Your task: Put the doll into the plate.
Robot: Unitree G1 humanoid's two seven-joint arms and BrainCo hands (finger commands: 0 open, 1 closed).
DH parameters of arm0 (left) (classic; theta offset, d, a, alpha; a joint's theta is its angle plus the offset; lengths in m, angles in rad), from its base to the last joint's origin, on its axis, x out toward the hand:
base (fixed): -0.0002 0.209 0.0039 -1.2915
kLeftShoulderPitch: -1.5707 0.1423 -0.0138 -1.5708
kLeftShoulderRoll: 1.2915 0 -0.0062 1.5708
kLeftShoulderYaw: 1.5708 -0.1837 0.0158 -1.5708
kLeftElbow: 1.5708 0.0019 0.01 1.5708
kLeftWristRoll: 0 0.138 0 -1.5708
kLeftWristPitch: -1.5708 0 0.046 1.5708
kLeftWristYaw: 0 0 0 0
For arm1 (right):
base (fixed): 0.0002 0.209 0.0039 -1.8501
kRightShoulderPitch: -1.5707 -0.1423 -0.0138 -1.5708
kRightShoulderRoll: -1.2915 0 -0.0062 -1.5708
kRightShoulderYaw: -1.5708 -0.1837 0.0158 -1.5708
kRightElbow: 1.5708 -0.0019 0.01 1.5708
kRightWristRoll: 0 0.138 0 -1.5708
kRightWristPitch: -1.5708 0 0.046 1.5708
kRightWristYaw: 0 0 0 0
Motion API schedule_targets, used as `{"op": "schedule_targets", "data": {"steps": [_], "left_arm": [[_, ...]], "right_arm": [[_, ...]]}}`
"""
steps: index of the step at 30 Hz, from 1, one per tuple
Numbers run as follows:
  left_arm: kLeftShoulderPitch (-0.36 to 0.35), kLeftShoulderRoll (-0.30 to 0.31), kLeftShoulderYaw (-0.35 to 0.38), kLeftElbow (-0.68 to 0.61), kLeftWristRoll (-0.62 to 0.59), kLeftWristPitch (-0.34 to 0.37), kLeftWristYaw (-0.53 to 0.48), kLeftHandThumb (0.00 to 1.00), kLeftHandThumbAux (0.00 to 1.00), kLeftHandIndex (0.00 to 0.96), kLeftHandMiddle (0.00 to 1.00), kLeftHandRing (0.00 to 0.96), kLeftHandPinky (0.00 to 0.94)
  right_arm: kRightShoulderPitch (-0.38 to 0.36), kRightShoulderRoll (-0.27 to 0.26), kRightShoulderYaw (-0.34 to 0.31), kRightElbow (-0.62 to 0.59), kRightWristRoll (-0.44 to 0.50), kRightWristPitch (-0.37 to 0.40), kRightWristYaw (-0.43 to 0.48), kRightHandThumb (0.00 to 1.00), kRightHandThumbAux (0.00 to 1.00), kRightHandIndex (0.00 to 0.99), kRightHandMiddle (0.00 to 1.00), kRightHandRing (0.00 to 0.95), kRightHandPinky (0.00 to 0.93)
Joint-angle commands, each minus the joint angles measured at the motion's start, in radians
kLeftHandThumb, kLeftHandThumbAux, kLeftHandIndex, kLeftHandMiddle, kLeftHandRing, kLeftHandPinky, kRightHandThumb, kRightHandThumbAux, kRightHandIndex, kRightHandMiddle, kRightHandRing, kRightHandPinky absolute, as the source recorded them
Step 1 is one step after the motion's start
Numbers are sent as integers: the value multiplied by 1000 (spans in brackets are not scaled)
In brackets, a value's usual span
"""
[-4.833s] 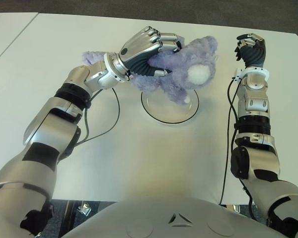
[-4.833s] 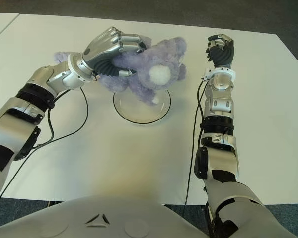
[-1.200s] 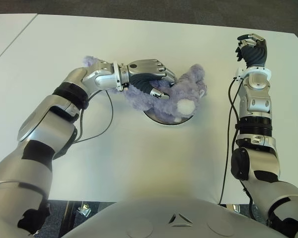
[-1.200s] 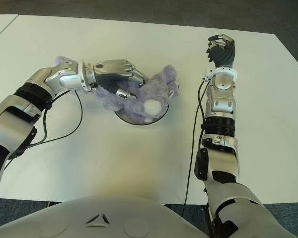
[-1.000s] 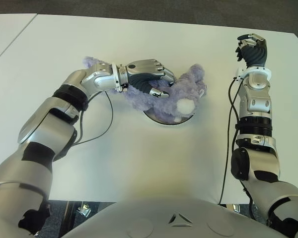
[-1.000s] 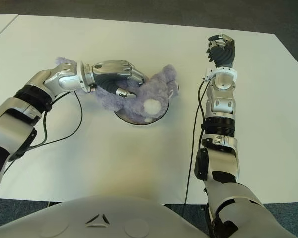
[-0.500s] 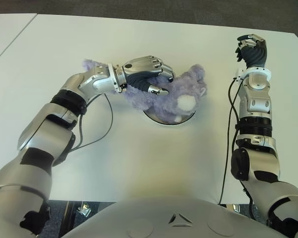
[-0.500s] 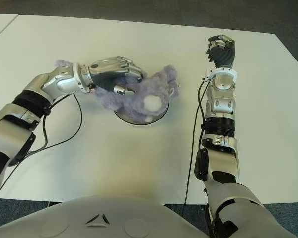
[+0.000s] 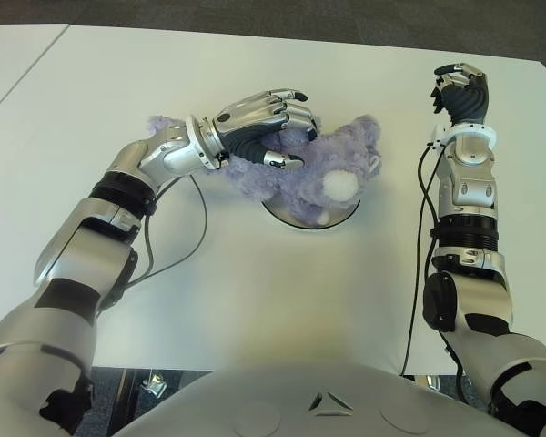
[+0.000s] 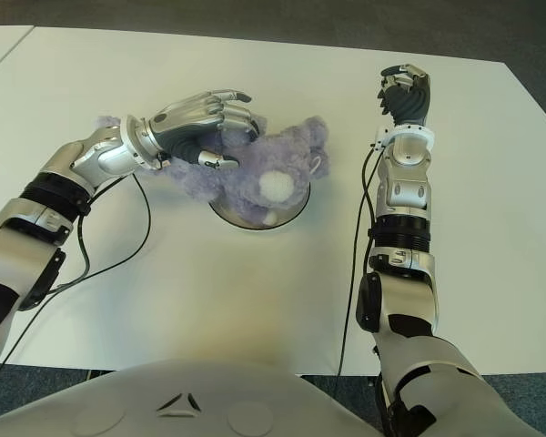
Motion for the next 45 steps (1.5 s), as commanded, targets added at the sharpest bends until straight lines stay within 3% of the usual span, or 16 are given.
{"op": "schedule_targets", "data": {"steps": [1, 24, 33, 45], "left_arm": [[3, -3, 24, 25, 12, -28, 28, 280, 92, 0, 0, 0, 0], [-2, -1, 92, 37, -115, -75, -49, 332, 128, 0, 0, 0, 0], [27, 0, 108, 6, -263, -27, -178, 327, 115, 0, 0, 0, 0], [54, -19, 157, -26, -351, 35, -243, 330, 99, 0, 0, 0, 0]], "right_arm": [[16, 12, 0, 7, 13, 11, -6, 714, 715, 436, 730, 742, 743], [12, 11, 7, 18, 9, 6, -12, 714, 715, 436, 724, 738, 744], [10, 7, 12, 31, 5, -6, -12, 715, 715, 435, 723, 740, 746], [3, 6, 17, 47, 2, -11, -17, 715, 715, 435, 718, 733, 742]]}}
